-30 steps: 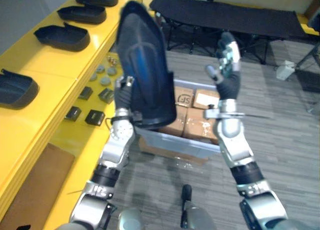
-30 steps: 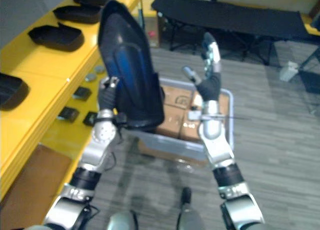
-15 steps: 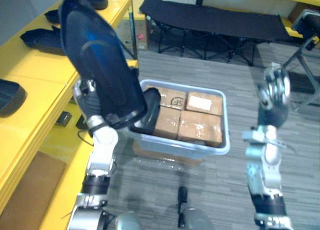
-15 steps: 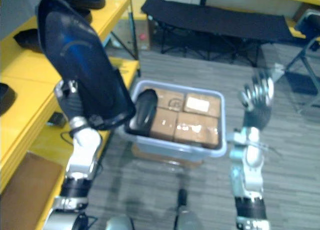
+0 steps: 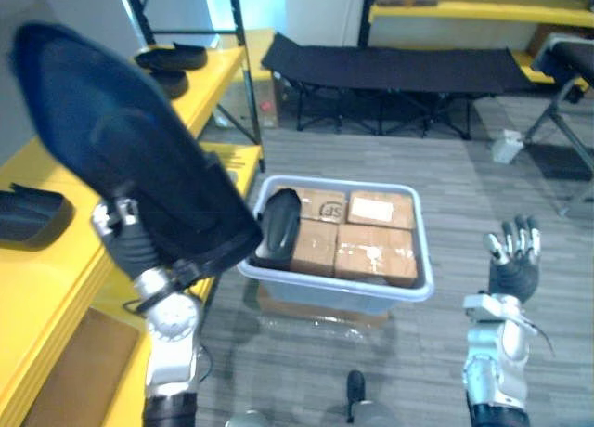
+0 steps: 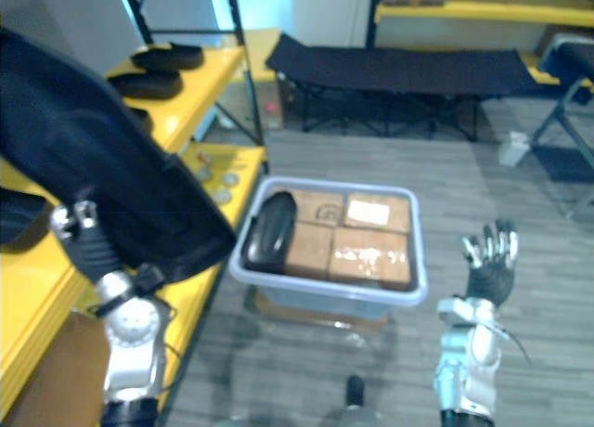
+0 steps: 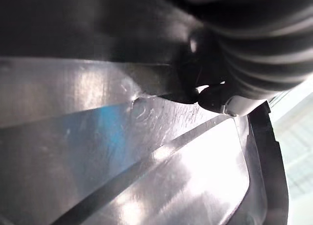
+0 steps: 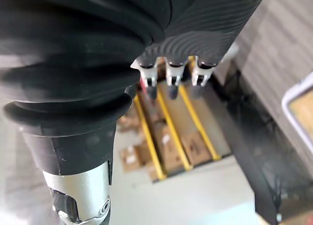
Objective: Walk over and take plastic housings, then place them on the shelf
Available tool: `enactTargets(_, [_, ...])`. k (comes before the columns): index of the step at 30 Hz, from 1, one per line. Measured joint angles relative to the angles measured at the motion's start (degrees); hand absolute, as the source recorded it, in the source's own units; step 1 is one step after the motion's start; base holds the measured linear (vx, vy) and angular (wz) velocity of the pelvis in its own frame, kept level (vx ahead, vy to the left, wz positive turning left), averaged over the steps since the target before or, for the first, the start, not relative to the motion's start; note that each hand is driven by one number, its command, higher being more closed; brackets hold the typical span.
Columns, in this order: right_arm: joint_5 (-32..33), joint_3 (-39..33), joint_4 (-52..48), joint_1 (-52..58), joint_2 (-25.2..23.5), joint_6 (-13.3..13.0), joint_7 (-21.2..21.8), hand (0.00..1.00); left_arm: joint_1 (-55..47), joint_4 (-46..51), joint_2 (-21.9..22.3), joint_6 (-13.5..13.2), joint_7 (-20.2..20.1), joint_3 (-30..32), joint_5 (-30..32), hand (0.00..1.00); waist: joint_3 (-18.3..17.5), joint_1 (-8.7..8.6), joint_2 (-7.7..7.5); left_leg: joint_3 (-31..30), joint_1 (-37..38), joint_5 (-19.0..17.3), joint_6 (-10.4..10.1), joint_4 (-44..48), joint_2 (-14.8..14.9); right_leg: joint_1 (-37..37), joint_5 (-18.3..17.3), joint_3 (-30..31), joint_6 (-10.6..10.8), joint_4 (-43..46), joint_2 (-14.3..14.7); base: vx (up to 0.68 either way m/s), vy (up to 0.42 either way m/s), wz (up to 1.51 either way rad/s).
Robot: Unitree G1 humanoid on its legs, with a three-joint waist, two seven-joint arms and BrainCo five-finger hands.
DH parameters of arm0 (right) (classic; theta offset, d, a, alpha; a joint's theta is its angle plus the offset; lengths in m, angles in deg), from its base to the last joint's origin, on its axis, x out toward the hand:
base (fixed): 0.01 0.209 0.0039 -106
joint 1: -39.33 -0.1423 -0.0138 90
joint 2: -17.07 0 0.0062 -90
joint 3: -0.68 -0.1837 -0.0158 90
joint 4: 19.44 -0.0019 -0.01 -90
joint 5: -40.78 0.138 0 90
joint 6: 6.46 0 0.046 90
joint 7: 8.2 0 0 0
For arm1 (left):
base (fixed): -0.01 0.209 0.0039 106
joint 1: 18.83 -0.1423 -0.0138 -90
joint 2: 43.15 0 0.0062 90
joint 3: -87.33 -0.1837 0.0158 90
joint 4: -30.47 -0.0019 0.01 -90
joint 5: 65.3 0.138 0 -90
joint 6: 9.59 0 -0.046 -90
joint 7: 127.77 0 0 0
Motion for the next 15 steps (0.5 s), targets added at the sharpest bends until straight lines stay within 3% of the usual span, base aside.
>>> enactTargets(4, [0.0, 0.3, 0.2, -1.6, 0.1, 0.5, 0.0, 0.00, -3.6, 0.3, -0.3, -0.4, -0.6, 4.4, -2.9, 1.00, -0.1, 2.02, -0.66, -3.0, -4.0, 0.2, 0.1, 1.8, -0.2, -1.2, -0.2, -2.6, 0.0, 0.2, -0.7, -0.03, 0.003, 0.37])
enactTargets(6, [0.0, 0.9, 2.4, -5.7, 0.3, 0.7, -0.7, 0.00, -3.8, 0.2, -0.3, -2.3, 0.6, 6.1, -5.2, 1.00, 1.9, 3.44, -1.40, -4.9, -7.8, 0.2, 0.2, 4.2, -0.2, -3.2, 0.3, -3.7, 0.0, 0.2, -0.8, -0.05, 0.004, 0.29])
enactTargets(11, [-1.6, 3.7, 2.9, -7.9, 0.3, 0.8, -3.0, 0.00, -3.4, 0.2, -0.3, -4.6, 2.0, 7.7, -7.0, 1.00, 7.8, 4.87, -1.90, -6.8, -9.6, 0.0, 0.4, 6.3, -0.2, -4.0, 0.2, -4.8, 0.0, 2.7, -0.8, -0.03, 0.008, 0.17])
enactTargets(15, [-2.6, 4.6, 2.8, -7.1, -0.1, 0.6, -4.1, 0.00, -3.4, 0.3, -0.3, -5.7, 3.3, 7.7, -7.0, 1.00, 11.0, 5.13, -2.24, -7.4, -11.6, -1.2, 0.9, 8.8, -0.1, -6.2, -1.5, -4.8, 0.1, 6.3, -1.2, -0.03, 0.043, 0.04])
